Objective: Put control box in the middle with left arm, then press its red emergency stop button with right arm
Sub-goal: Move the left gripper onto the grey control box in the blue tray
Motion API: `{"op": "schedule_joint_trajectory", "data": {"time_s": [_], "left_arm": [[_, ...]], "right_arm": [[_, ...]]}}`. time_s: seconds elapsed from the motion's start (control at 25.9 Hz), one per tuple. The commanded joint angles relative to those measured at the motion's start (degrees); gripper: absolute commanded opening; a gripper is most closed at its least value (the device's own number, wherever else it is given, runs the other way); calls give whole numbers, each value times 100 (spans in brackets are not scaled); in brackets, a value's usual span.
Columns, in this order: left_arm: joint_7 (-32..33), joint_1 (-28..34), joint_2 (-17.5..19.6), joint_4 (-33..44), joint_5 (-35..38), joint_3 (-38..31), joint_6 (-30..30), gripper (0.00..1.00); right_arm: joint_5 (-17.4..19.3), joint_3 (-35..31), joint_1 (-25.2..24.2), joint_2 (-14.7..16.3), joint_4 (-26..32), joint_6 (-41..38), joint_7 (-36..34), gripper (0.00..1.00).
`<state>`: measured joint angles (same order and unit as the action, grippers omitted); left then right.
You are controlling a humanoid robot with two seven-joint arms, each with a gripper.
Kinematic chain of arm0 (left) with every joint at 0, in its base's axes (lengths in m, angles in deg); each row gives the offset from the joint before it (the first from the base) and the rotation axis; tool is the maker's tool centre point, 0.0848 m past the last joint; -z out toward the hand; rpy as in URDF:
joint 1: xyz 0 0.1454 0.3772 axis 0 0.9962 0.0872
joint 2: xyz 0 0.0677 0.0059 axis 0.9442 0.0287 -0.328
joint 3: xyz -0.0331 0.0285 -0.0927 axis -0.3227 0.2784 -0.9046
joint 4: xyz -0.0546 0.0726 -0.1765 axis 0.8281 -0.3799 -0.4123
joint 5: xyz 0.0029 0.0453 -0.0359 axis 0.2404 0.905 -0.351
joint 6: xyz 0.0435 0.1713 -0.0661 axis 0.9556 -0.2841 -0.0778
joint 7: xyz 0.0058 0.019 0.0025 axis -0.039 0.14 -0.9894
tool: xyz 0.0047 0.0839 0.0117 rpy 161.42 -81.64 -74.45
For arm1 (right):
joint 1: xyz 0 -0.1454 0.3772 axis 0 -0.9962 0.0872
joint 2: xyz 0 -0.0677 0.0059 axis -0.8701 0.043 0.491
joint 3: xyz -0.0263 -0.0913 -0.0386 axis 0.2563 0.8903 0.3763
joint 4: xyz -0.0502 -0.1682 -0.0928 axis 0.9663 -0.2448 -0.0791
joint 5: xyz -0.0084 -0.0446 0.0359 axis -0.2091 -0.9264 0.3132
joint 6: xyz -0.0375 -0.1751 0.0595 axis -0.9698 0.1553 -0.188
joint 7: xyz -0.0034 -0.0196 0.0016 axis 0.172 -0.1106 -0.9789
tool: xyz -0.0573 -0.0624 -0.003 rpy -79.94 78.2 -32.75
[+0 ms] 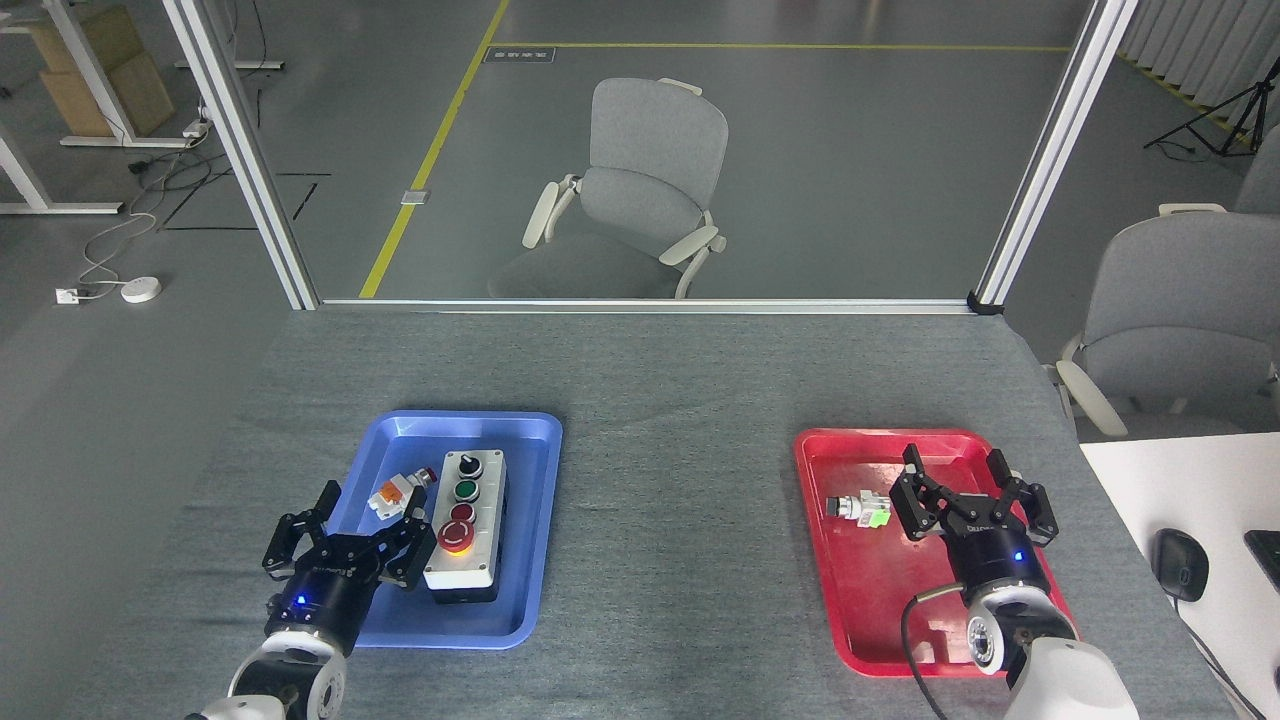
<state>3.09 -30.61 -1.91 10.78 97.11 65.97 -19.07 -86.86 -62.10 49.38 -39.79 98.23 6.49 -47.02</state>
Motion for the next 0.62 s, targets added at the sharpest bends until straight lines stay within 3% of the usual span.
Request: {"op": "schedule_joint_trajectory", "data": {"time_s": [0.0, 0.27, 0.39, 0.58], "left_arm": [[43, -13, -5, 5, 1, -2, 9, 100], [79, -4, -163, -13, 1, 33, -44, 100], [17, 14, -365, 22, 63, 51, -439, 100], [-18, 14, -392, 31, 150, 420, -958, 100]], "right_arm": [[0, 0, -7, 3, 0, 2, -4, 100], [0, 0, -7, -15, 0, 2, -4, 100], [0, 0, 1, -15, 0, 2, -4, 100], [0, 0, 2, 11, 0, 2, -4, 100]]}}
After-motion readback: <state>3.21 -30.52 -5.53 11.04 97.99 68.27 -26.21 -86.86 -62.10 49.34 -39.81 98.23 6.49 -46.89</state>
